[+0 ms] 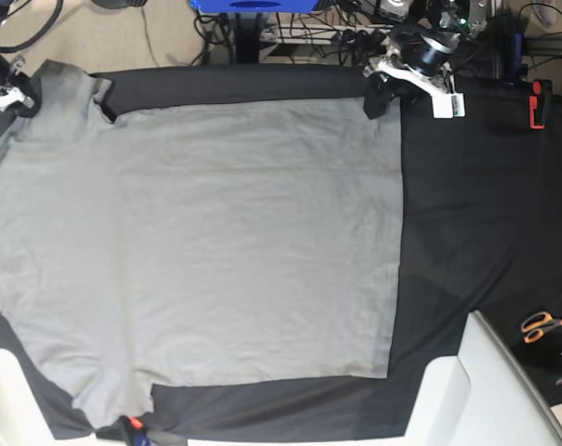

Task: Fold the T-shirt properly
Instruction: 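Pinch the shirt edge with both grippers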

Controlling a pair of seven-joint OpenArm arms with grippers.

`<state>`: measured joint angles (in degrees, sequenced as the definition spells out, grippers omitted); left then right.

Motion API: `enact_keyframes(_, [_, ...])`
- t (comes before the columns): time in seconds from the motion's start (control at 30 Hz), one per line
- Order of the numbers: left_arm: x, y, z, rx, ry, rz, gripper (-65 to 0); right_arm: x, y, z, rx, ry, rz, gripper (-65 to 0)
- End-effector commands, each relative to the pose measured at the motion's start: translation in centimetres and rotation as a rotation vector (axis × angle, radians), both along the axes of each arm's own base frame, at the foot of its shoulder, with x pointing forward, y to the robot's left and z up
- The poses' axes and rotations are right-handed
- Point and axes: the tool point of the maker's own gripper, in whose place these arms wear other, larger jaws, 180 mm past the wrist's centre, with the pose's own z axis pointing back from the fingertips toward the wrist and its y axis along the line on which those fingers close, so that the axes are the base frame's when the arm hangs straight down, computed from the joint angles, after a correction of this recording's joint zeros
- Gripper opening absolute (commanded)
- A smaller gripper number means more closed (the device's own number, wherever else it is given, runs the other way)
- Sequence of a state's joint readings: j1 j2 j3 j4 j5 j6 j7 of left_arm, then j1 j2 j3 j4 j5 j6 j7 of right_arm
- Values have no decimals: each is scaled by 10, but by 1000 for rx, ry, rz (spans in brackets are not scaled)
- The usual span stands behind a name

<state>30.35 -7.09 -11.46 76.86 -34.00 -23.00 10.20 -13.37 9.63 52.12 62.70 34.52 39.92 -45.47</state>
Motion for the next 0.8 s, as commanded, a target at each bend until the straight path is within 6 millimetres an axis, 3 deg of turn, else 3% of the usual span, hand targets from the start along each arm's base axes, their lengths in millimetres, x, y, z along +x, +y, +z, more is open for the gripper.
enact_keyframes(0.0, [-13, -7, -11, -1, 66, -25, -344, 1, -9, 5, -22, -5, 7, -638])
enact_keyframes(0.2, [-7, -11, -12, -13, 60, -14, -359, 1, -9, 5, -24, -2, 10, -638])
enact_keyframes(0.23, [-6, -9, -12, -11, 58, -10, -397, 1, -9, 5, -24, -2, 10, -638])
enact_keyframes(0.33, [-3, -10, -11, -11, 53, -14, -607, 2, -8, 5, -24, 0, 16, -638])
enact_keyframes(0.37, [-3, -10, -11, -11, 54, -15, -650, 2, -6, 4, -22, 2, 24, -638])
enact_keyframes(0.53, [-2, -10, -9, -8, 48, -15, -650, 5, -5, 5, -26, -2, 32, -638])
enact_keyframes(0.77, [6, -11, 12, 8, -11, -32, -650, 12, -10, 21, -66, -3, 79, -642])
